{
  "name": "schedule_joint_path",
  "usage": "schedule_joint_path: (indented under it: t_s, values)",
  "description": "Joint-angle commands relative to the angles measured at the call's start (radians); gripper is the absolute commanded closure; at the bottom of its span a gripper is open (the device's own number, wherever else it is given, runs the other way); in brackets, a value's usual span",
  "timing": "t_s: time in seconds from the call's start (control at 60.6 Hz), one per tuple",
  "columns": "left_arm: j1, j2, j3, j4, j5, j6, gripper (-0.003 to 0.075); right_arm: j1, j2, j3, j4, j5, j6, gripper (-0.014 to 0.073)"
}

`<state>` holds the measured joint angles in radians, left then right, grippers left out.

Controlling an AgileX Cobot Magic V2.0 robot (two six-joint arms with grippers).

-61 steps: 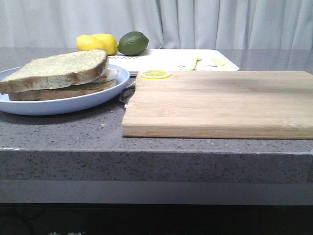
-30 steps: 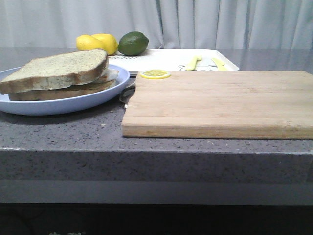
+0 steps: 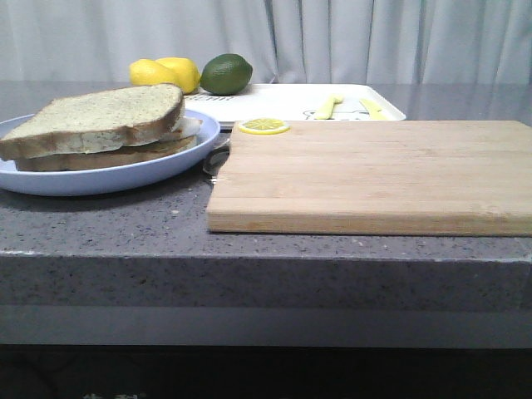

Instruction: Place bread and move sandwich to tray

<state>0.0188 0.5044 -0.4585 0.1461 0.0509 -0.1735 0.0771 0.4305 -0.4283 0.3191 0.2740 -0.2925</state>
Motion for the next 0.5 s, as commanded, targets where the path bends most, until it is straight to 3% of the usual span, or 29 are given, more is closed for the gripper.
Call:
schedule_joint_path:
  t_s: [0.0,0.479]
  values:
    - [-0.007,0.011,-0.030,-0.008,-0.080,-0.003,0.0251,0.001,-0.056,0.020,0.025,-0.110,-0.007,0.0663]
    - [-0.007,0.011,-0.030,-0.015,-0.080,-0.003,0.0251,0.001,-0.085,0.044,0.060,-0.124,-0.007,0.0663]
